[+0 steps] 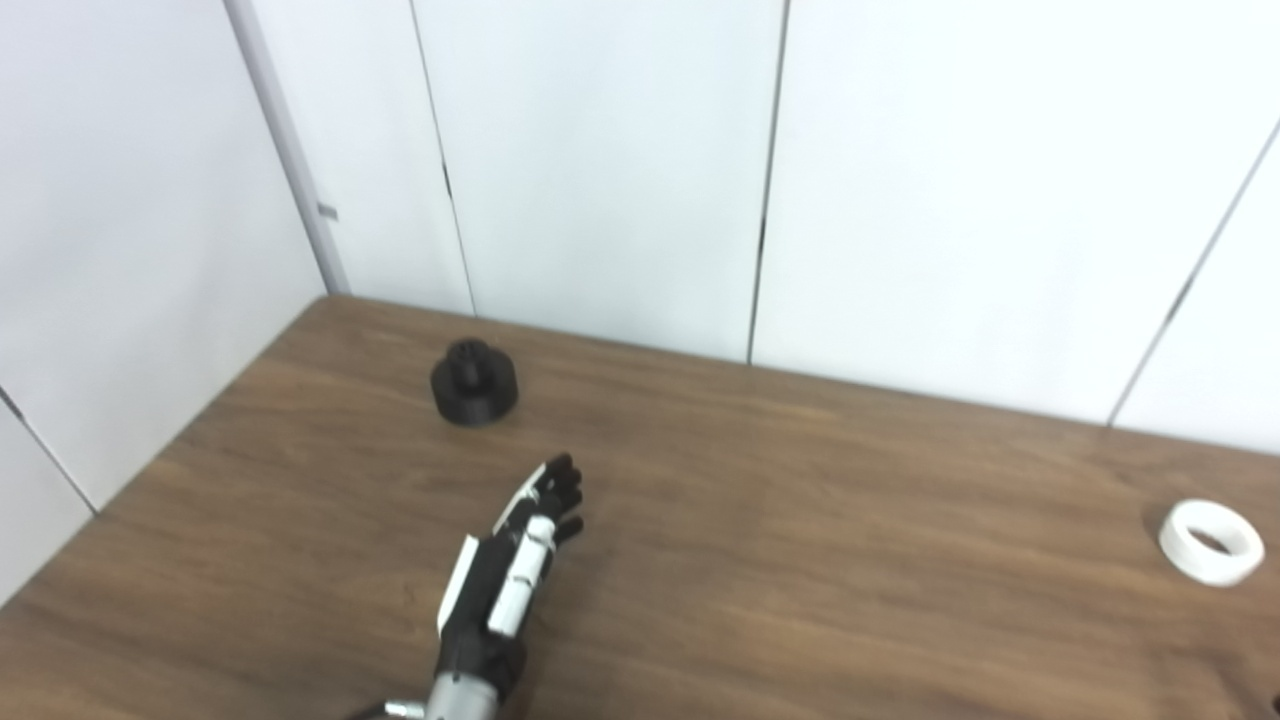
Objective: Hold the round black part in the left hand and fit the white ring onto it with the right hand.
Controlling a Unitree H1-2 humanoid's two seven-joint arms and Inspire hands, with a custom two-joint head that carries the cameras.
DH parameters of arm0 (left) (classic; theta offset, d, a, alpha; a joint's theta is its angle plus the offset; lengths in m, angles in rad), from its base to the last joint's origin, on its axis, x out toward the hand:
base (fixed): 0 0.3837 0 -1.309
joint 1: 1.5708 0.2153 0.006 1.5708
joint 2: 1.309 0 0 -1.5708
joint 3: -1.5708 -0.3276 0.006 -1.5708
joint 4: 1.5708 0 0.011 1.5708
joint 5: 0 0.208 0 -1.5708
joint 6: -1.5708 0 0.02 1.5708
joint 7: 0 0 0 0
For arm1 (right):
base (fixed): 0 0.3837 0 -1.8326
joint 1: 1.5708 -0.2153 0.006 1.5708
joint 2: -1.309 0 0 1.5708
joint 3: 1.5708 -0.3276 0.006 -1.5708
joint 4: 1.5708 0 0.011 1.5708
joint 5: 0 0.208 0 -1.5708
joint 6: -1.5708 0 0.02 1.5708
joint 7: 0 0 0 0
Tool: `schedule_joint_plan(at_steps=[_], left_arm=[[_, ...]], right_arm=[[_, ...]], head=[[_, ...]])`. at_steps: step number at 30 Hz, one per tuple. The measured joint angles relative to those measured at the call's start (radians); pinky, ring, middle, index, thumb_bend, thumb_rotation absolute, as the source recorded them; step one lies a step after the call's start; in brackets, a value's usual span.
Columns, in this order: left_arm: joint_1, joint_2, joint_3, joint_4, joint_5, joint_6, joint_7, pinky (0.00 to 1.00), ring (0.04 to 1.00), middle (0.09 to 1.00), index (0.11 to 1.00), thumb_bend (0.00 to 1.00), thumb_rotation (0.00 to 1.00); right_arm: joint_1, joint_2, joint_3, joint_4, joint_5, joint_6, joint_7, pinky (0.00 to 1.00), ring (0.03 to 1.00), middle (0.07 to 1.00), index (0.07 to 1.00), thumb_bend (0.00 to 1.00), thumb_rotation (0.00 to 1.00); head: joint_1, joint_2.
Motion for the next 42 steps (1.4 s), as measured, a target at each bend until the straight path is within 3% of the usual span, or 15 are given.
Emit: schedule_joint_plan(at_steps=[3,11,15,21,23,26,28,34,37,42], left_arm=[[-0.001,0.000,-0.006,0.015,0.005,-0.019,0.001,0.90,0.934,0.933,0.923,0.49,0.80],[-0.001,-0.001,-0.012,0.030,0.045,-0.039,0.012,0.89,0.923,0.921,0.919,0.48,0.76],[0.000,-0.001,-0.015,0.030,0.073,-0.039,0.025,0.91,0.931,0.931,0.935,0.56,0.67],[0.000,-0.001,-0.012,0.019,0.132,-0.035,0.048,0.85,0.914,0.929,0.939,0.65,0.45],[0.002,0.000,-0.009,-0.010,0.156,-0.027,0.052,0.85,0.914,0.932,0.944,0.69,0.43],[0.002,0.004,-0.001,-0.080,0.250,0.021,0.071,0.91,0.927,0.934,0.940,0.82,0.39],[0.002,0.009,0.011,-0.128,0.319,0.054,0.077,0.89,0.917,0.927,0.930,0.88,0.37],[-0.002,0.039,0.075,-0.247,0.548,0.209,0.072,0.86,0.915,0.941,0.931,0.88,0.38],[0.001,0.083,0.099,-0.256,0.669,0.290,0.055,0.77,0.886,0.926,0.931,0.89,0.42],[-0.004,0.150,0.141,-0.253,0.783,0.361,0.034,0.77,0.906,0.931,0.929,0.93,0.43]], right_arm=[[-0.006,0.000,0.000,0.020,-0.005,-0.019,0.000,0.75,0.844,0.858,0.826,0.62,0.79],[-0.011,0.000,0.000,0.036,-0.005,-0.027,0.001,0.73,0.823,0.836,0.803,0.61,0.79],[-0.010,0.000,0.000,0.036,-0.003,-0.029,0.004,0.71,0.807,0.822,0.795,0.63,0.78],[-0.007,0.000,0.000,0.034,-0.004,-0.031,0.004,0.68,0.797,0.817,0.784,0.66,0.77],[-0.004,0.000,0.000,0.032,-0.004,-0.030,0.004,0.68,0.795,0.815,0.780,0.66,0.76],[0.001,-0.001,0.000,0.031,-0.004,-0.030,0.004,0.67,0.789,0.812,0.776,0.67,0.77],[0.003,-0.002,0.000,0.031,-0.003,-0.030,0.004,0.67,0.786,0.809,0.772,0.67,0.76],[0.005,-0.007,-0.001,0.030,0.001,-0.029,0.004,0.64,0.770,0.796,0.759,0.66,0.75],[0.006,-0.008,0.000,0.030,0.001,-0.029,0.004,0.65,0.776,0.800,0.757,0.66,0.76],[0.006,-0.008,0.000,0.029,-0.004,-0.029,0.004,0.67,0.785,0.803,0.755,0.65,0.77]], head=[[0.006,-0.021],[0.006,-0.015],[0.006,-0.003],[0.009,0.012],[0.009,0.014],[0.015,0.027],[0.020,0.031],[0.032,0.038],[0.035,0.041],[0.035,0.044]])
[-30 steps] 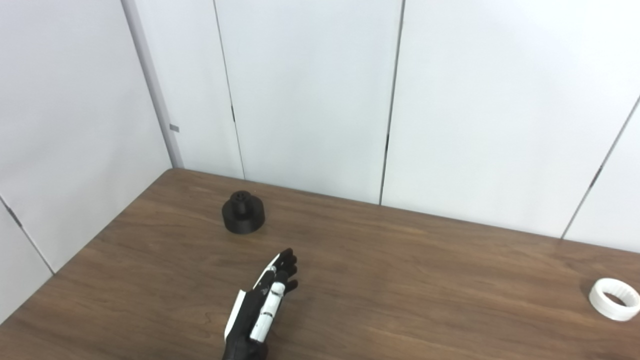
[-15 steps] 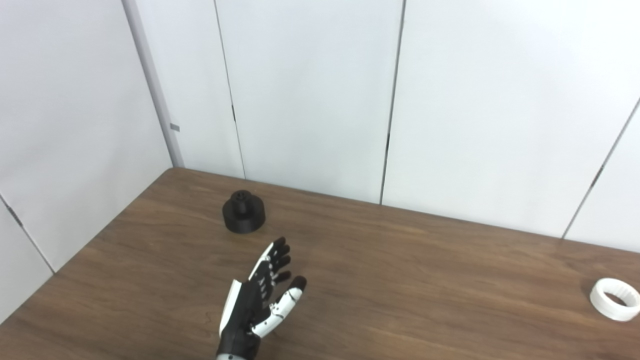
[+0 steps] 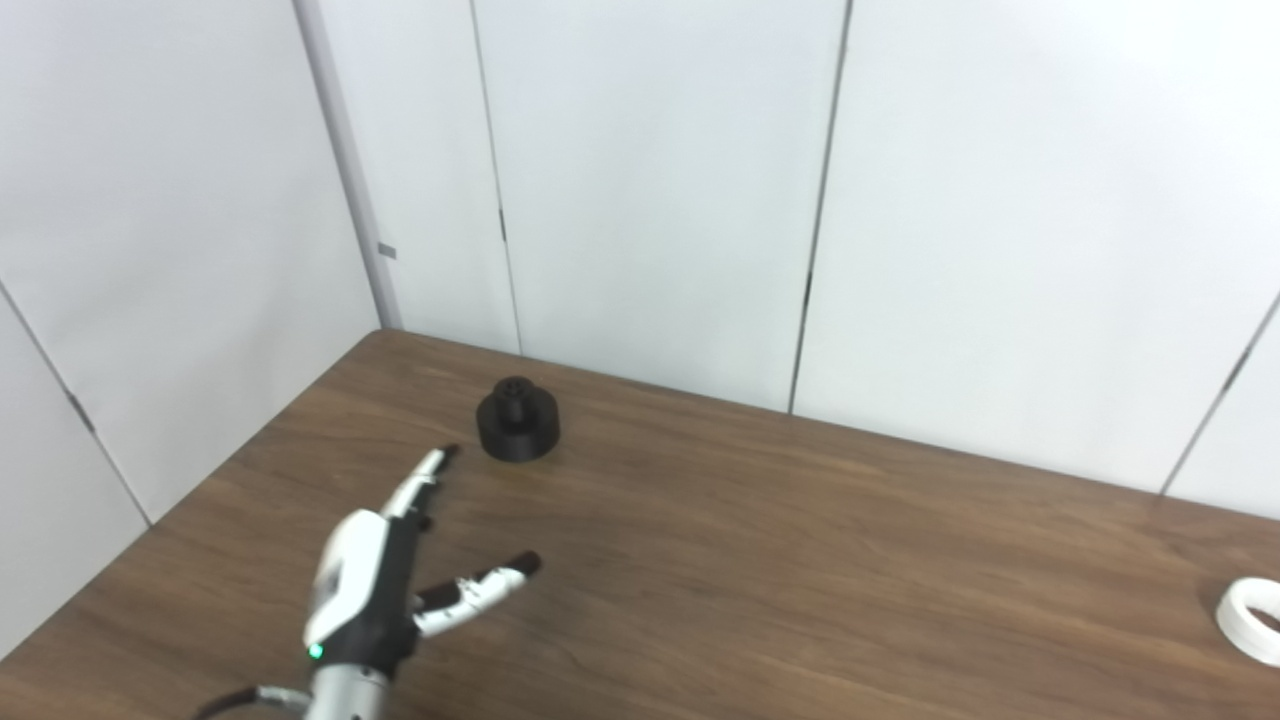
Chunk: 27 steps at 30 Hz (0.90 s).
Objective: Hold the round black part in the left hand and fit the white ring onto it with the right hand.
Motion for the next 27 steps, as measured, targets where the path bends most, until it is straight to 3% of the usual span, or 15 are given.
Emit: schedule_joint_plan(at_steps=[6,12,18,27], left_arm=[[-0.043,0.076,-0.008,0.074,0.155,0.033,-0.030,0.84,0.931,0.921,0.906,0.94,0.45],[-0.106,0.140,-0.013,0.146,0.220,0.041,-0.055,0.96,0.970,0.940,0.892,0.94,0.51],[-0.181,0.215,-0.047,0.267,0.251,0.052,-0.108,1.00,0.989,0.961,0.871,0.94,0.54],[-0.329,0.234,-0.116,0.435,0.265,0.088,-0.165,0.96,0.971,0.951,0.859,0.97,0.56]], right_arm=[[0.000,0.000,0.001,-0.005,-0.002,0.001,0.000,0.67,0.790,0.810,0.760,0.67,0.76],[0.000,0.005,0.002,-0.006,-0.005,0.001,0.000,0.65,0.776,0.800,0.750,0.69,0.76],[0.009,0.021,0.003,-0.032,-0.008,0.004,-0.008,0.65,0.782,0.805,0.753,0.67,0.76],[0.014,0.025,0.007,-0.048,-0.011,0.004,-0.009,0.70,0.825,0.843,0.795,0.70,0.77]], head=[[-0.006,0.002],[-0.018,0.005],[-0.040,0.012],[-0.063,0.017]])
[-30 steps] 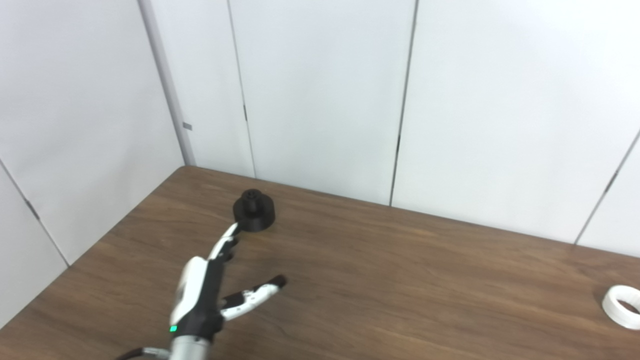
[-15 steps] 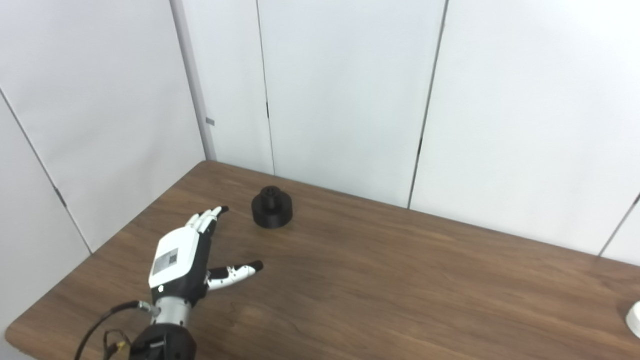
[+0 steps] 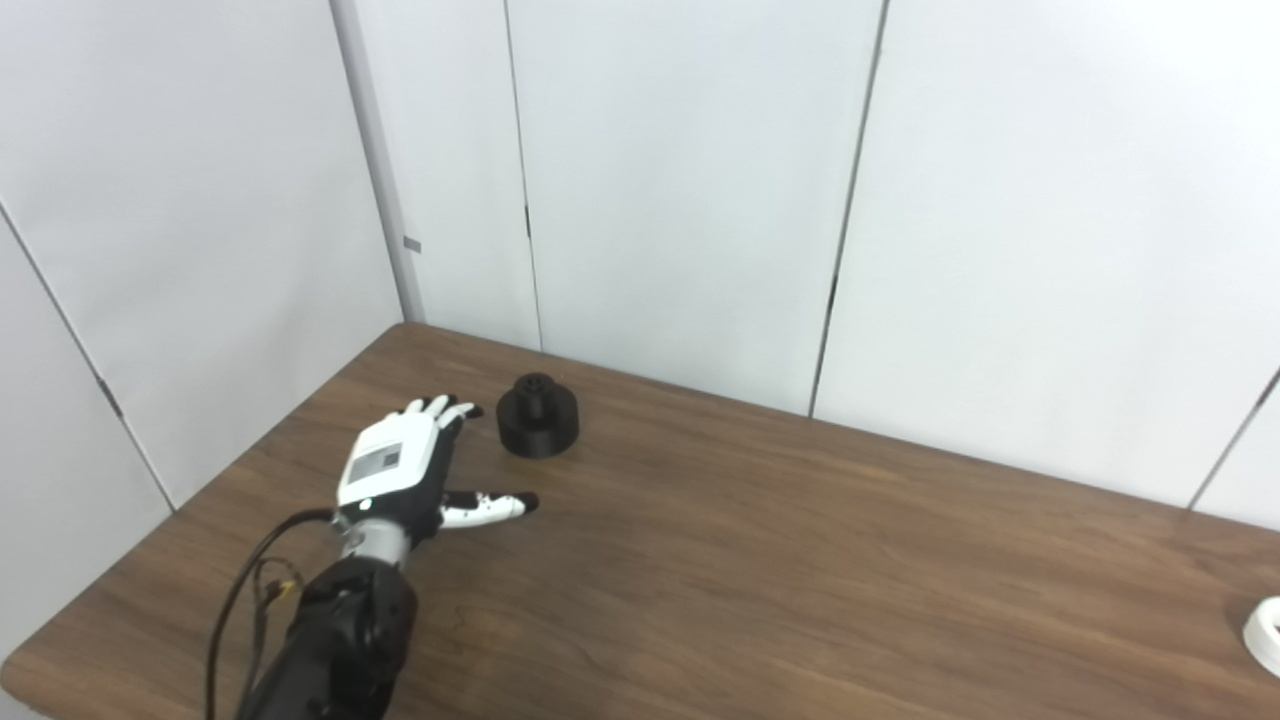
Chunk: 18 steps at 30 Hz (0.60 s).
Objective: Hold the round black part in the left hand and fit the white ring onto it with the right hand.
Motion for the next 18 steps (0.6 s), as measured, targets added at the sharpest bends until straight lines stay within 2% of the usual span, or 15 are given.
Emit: schedule_joint_plan(at_steps=[5,18], left_arm=[[-0.072,0.019,-0.025,0.144,-0.004,-0.005,0.007,0.96,0.967,0.952,0.860,0.99,0.56],[-0.239,0.032,-0.070,0.406,-0.060,-0.013,0.055,0.95,0.966,0.936,0.854,1.00,0.59]], right_arm=[[0.005,0.003,0.004,-0.006,0.000,0.000,-0.002,0.73,0.839,0.852,0.803,0.73,0.76],[0.014,0.007,0.018,-0.028,-0.009,0.002,-0.008,0.76,0.853,0.864,0.822,0.78,0.77]], head=[[-0.008,0.003],[-0.017,0.008]])
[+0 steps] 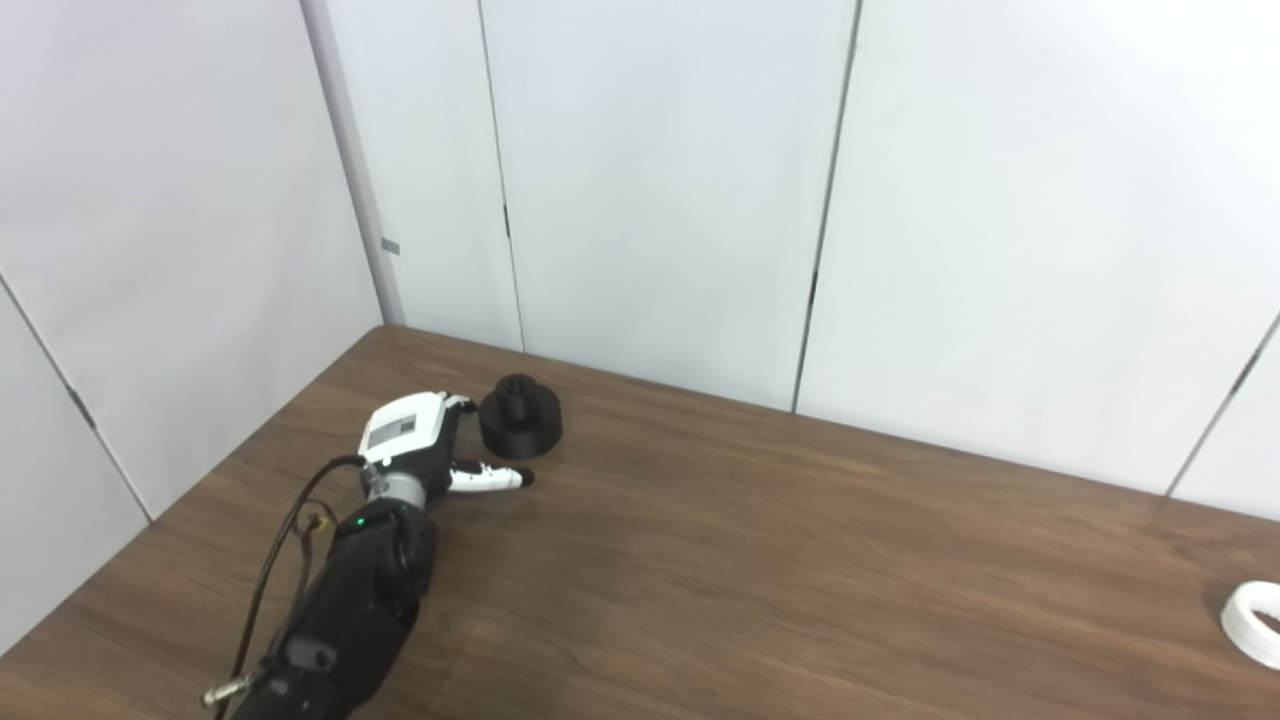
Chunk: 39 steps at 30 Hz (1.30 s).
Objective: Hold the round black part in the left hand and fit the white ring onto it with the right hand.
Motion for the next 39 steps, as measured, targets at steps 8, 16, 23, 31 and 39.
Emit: schedule_joint_plan(at_steps=[8,16,23,31,39], left_arm=[[-0.031,0.010,-0.022,0.044,-0.023,0.016,0.024,0.97,0.983,0.945,0.850,1.00,0.56],[-0.076,0.021,-0.050,0.140,-0.049,0.024,0.056,0.94,0.976,0.942,0.850,1.00,0.55],[-0.110,0.021,-0.065,0.172,-0.087,0.013,0.076,0.96,0.982,0.946,0.854,1.00,0.54],[-0.136,0.021,-0.089,0.188,-0.120,0.015,0.064,0.99,0.995,0.964,0.874,1.00,0.55],[-0.149,0.020,-0.097,0.191,-0.158,0.016,0.047,0.99,0.990,0.965,0.877,1.00,0.54]], right_arm=[[0.003,0.001,0.000,-0.007,0.000,0.001,-0.001,0.76,0.856,0.863,0.820,0.82,0.76],[0.004,0.001,0.001,-0.007,-0.002,0.011,-0.002,0.76,0.857,0.861,0.818,0.82,0.77],[0.010,0.002,0.001,-0.011,-0.011,0.012,-0.005,0.75,0.851,0.858,0.818,0.83,0.78],[0.016,0.003,0.000,-0.022,-0.019,0.014,-0.008,0.79,0.861,0.859,0.819,0.84,0.79],[0.016,0.003,0.001,-0.022,-0.025,0.014,-0.008,0.80,0.873,0.869,0.826,0.84,0.79]], head=[[-0.003,0.002],[-0.015,0.005],[-0.021,0.006],[-0.025,0.011],[-0.026,0.011]])
